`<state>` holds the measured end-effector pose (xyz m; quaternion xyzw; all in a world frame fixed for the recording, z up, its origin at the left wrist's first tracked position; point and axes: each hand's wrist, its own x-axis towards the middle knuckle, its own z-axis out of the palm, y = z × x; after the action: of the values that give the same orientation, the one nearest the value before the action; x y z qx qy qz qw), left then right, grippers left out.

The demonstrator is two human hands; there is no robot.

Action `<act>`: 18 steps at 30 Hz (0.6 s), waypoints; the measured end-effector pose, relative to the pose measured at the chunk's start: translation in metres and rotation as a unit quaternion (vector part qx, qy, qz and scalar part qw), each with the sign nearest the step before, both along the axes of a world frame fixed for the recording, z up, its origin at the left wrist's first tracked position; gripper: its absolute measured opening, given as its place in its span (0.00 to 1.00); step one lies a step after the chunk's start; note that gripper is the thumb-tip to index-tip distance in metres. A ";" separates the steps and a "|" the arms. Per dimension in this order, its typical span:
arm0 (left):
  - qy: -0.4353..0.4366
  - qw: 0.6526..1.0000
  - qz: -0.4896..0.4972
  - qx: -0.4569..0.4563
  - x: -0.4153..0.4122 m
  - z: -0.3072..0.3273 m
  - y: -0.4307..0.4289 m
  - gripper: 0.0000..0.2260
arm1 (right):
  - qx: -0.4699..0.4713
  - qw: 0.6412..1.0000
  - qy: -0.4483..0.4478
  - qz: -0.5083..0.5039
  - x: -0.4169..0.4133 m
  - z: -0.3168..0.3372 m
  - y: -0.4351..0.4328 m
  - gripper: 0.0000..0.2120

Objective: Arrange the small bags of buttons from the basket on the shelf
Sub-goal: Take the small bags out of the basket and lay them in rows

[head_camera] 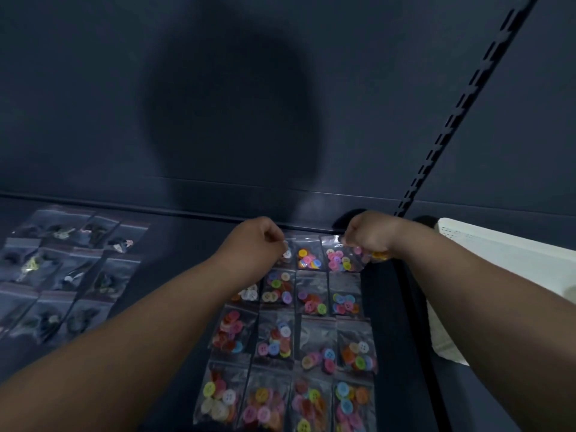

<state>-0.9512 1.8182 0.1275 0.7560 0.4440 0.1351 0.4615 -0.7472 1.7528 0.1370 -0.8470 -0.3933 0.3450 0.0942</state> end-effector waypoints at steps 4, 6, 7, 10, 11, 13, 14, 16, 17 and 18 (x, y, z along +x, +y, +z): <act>-0.015 1.000 -0.010 -0.016 0.006 0.007 -0.005 0.05 | 0.014 1.000 -0.013 -0.018 -0.001 0.009 -0.003 0.10; -0.024 0.999 -0.016 -0.029 0.009 0.012 -0.009 0.04 | 0.072 0.991 0.092 -0.073 -0.003 0.018 -0.007 0.06; -0.031 0.999 -0.016 -0.042 0.011 0.015 -0.011 0.03 | 0.107 0.983 0.133 -0.064 -0.003 0.023 -0.012 0.07; -0.068 0.990 -0.007 -0.122 0.016 0.025 -0.021 0.03 | 0.162 0.943 0.275 -0.099 -0.017 0.038 -0.031 0.13; -0.081 0.985 -0.007 -0.154 0.018 0.029 -0.025 0.04 | 0.177 0.933 0.301 -0.088 -0.023 0.040 -0.036 0.14; -0.097 0.975 -0.013 -0.200 0.021 0.035 -0.033 0.06 | 0.214 0.916 0.330 -0.073 -0.033 0.044 -0.043 0.15; -0.102 0.971 -0.017 -0.215 0.021 0.038 -0.038 0.05 | 0.225 0.910 0.343 -0.071 -0.036 0.045 -0.046 0.15; -0.109 0.967 -0.020 -0.231 0.021 0.041 -0.045 0.03 | 0.243 0.899 0.359 -0.063 -0.043 0.046 -0.053 0.15; -0.110 0.967 -0.016 -0.230 0.020 0.042 -0.047 0.03 | 0.247 0.897 0.362 -0.062 -0.045 0.045 -0.055 0.16; -0.109 0.968 -0.007 -0.225 0.020 0.042 -0.049 0.04 | 0.246 0.898 0.360 -0.062 -0.045 0.045 -0.057 0.18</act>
<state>-0.9316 1.7694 0.1696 0.6167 0.4047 0.1101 0.6662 -0.7922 1.6959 0.1820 -0.6375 -0.3518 0.5119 0.4558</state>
